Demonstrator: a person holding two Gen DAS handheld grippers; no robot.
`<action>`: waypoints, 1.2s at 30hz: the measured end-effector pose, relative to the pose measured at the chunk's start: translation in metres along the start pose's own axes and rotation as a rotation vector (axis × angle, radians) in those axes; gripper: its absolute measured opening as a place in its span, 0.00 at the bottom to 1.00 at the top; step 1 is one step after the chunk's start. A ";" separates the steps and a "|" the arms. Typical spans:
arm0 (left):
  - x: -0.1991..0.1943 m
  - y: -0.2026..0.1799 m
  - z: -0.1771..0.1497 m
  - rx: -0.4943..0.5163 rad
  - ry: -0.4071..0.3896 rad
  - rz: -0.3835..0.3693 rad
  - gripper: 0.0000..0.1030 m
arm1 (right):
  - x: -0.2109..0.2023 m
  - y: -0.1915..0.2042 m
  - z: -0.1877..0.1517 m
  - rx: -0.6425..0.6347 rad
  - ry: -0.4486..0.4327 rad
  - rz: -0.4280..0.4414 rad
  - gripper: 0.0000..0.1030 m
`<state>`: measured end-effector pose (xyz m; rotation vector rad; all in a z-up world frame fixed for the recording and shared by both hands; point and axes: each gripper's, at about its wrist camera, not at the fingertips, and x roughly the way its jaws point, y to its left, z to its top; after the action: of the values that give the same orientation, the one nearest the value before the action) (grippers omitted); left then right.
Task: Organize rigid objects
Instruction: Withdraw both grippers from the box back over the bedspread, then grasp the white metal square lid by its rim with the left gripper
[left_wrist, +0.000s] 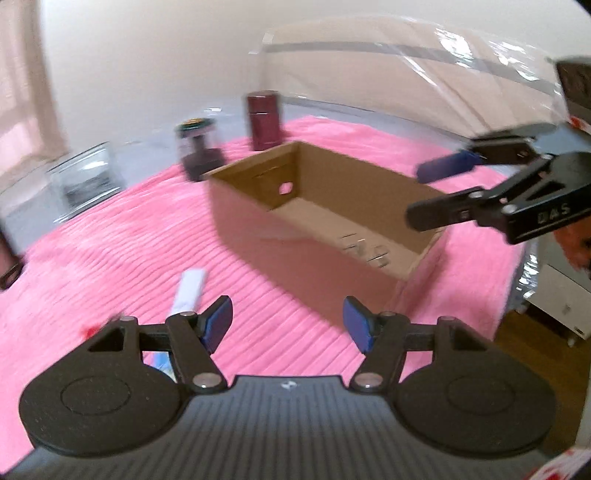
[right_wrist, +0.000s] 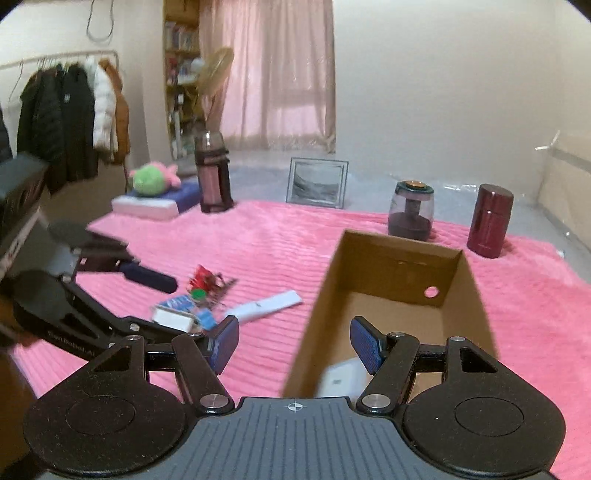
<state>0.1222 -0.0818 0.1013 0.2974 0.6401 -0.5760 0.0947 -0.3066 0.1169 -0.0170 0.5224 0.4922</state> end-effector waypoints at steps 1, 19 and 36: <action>-0.007 0.004 -0.009 -0.018 -0.005 0.033 0.62 | 0.000 0.009 -0.003 0.012 -0.008 0.002 0.62; -0.069 0.086 -0.157 -0.450 0.033 0.365 0.77 | 0.052 0.096 -0.075 0.083 0.091 0.032 0.62; -0.009 0.078 -0.140 -0.484 0.028 0.387 0.97 | 0.104 0.096 -0.096 0.063 0.149 -0.004 0.62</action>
<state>0.0957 0.0443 0.0064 -0.0294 0.7061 -0.0368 0.0838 -0.1881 -0.0065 0.0056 0.6834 0.4725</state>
